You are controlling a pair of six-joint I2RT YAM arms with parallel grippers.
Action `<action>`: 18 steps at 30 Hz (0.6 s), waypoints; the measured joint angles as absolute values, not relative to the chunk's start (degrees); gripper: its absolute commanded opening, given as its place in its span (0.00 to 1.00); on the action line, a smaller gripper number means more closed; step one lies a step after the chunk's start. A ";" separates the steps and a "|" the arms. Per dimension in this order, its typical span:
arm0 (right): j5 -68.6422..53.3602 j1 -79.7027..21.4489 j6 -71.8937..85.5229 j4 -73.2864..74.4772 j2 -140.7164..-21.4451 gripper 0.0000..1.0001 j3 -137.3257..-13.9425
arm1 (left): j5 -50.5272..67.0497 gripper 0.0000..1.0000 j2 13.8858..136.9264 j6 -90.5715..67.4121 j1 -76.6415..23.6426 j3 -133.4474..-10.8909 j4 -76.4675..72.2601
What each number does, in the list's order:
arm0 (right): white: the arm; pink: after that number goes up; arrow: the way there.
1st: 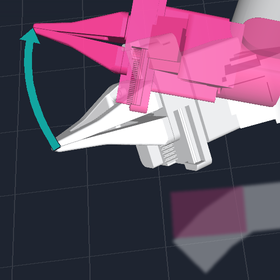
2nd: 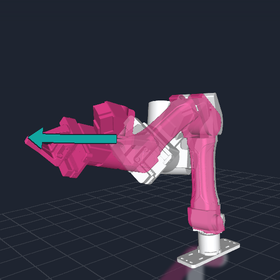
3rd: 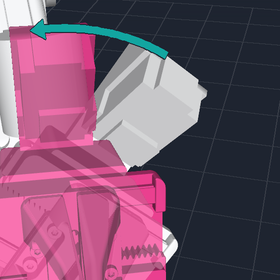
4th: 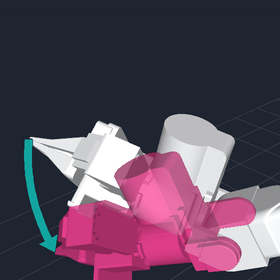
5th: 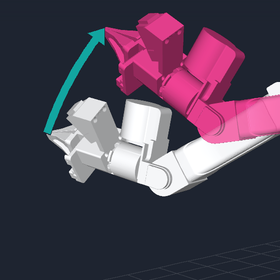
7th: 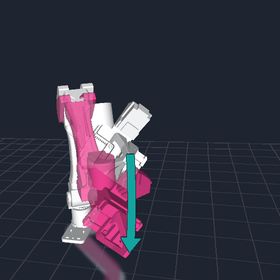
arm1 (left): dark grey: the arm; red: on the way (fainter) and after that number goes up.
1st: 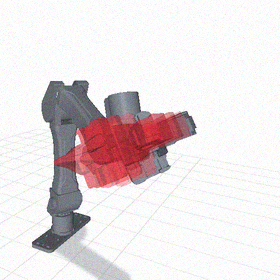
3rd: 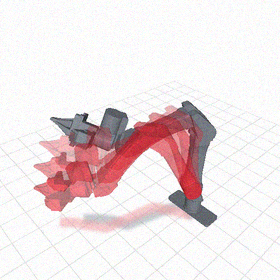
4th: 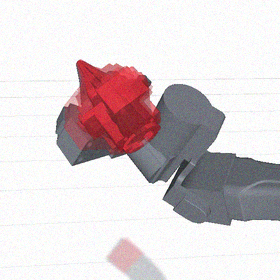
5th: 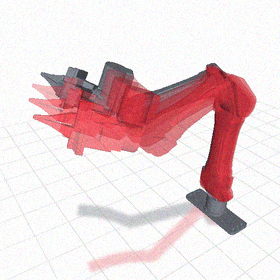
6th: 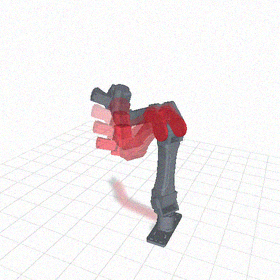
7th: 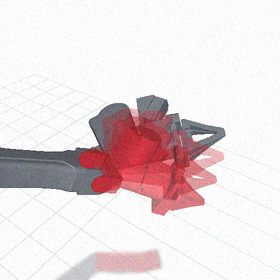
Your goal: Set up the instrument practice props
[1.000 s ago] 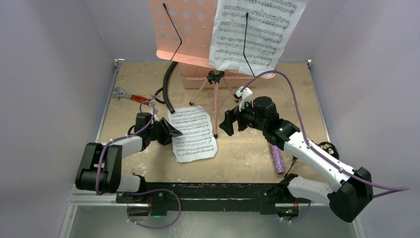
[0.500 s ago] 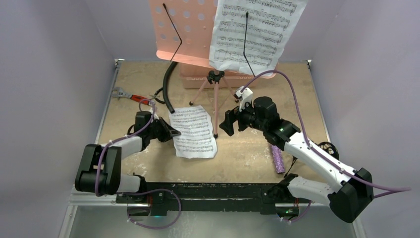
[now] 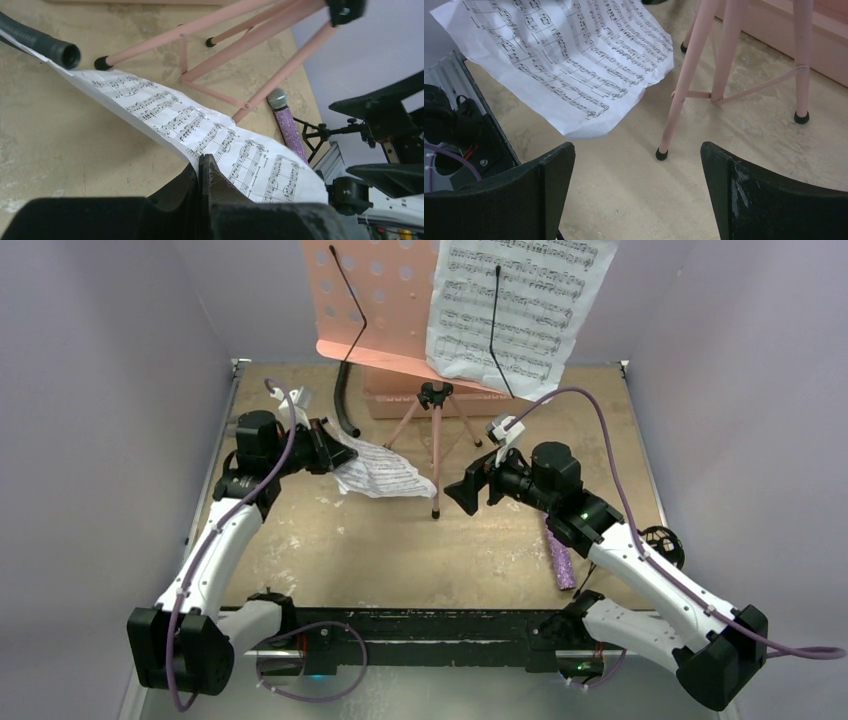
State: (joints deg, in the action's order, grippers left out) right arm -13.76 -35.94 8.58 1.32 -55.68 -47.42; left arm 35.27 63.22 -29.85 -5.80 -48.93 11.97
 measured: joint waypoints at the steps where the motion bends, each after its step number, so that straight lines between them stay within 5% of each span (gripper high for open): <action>1: -14.24 -35.94 8.58 0.80 -55.40 0.98 -47.16 | 35.99 0.00 62.28 -29.26 -5.78 -49.63 12.32; 18: -17.56 -35.94 8.60 -1.80 -55.09 0.98 -46.76 | 39.16 0.00 42.78 -27.83 -5.80 -47.44 7.64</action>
